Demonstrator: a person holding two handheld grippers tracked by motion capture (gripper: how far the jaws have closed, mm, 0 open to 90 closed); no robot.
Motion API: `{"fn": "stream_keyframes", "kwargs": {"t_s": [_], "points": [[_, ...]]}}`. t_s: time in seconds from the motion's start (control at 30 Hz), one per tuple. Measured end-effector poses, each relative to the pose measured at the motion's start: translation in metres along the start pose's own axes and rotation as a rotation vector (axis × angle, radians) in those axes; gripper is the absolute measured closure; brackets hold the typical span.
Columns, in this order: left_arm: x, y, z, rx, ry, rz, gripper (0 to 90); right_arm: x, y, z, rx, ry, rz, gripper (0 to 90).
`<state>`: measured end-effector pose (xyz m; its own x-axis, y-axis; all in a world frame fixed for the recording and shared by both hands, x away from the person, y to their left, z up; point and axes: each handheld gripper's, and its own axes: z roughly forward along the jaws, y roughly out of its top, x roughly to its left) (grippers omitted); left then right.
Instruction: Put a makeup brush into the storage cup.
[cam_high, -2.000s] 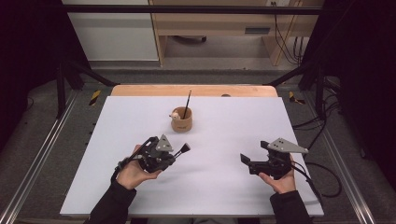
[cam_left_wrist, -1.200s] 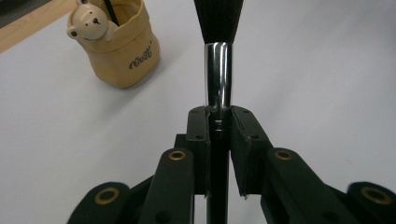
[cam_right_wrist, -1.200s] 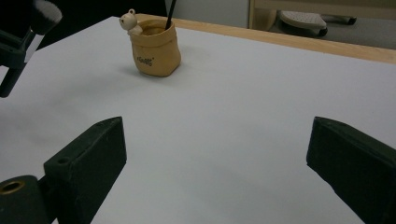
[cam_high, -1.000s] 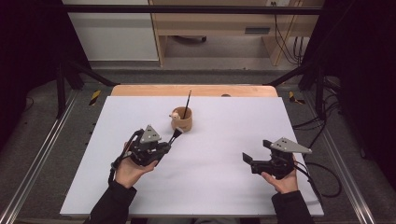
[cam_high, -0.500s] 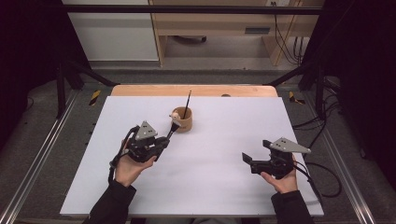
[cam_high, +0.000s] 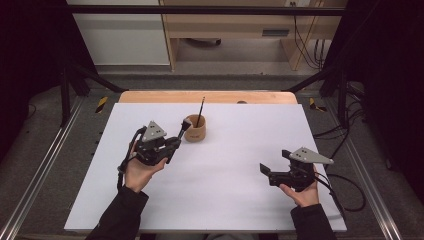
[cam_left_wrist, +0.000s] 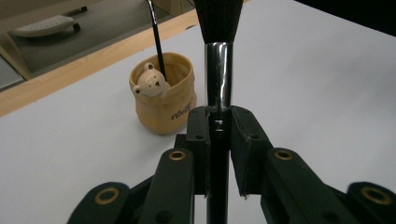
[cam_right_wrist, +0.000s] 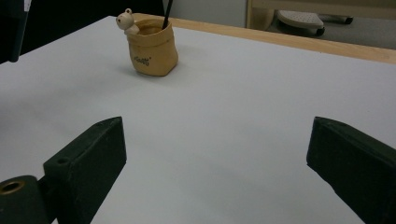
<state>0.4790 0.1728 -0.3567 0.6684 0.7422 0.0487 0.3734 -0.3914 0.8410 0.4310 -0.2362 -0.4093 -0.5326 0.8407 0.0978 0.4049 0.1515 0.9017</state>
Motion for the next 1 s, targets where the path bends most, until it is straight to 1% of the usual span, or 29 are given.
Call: {"fn": "stream_keyframes", "kwargs": {"t_s": [0.03,0.07,0.27,0.33,0.43,0.47,0.5,0.73,1.0], "points": [[0.0,0.002,0.0,-0.004,0.001,0.003,77.9,0.0,0.0,0.0,0.0,0.0,0.0,5.4],[0.0,0.003,0.0,-0.01,0.0,-0.004,77.9,0.0,0.0,0.0,0.0,0.001,0.001,5.4],[0.001,0.01,0.0,-0.033,0.0,-0.01,77.9,0.0,0.0,0.0,-0.001,0.002,0.001,5.4],[0.001,0.013,0.0,-0.041,0.003,-0.006,77.9,0.0,0.0,0.0,-0.002,0.002,0.002,5.5],[0.002,0.016,0.0,-0.055,0.004,-0.013,77.9,0.0,0.0,0.0,0.0,0.001,0.001,5.4],[0.002,0.018,0.001,-0.056,0.007,-0.006,77.9,0.0,0.0,0.0,0.001,0.001,0.0,5.5],[0.002,0.019,0.001,-0.06,0.007,-0.013,77.9,0.0,0.0,0.0,0.0,0.001,-0.001,5.4],[0.002,0.027,0.007,-0.077,0.012,-0.013,77.9,0.0,0.0,0.0,-0.002,0.003,0.0,5.4],[0.004,0.035,0.013,-0.108,0.015,-0.03,77.9,-0.001,0.0,-0.001,-0.003,0.005,-0.003,5.4]]}}
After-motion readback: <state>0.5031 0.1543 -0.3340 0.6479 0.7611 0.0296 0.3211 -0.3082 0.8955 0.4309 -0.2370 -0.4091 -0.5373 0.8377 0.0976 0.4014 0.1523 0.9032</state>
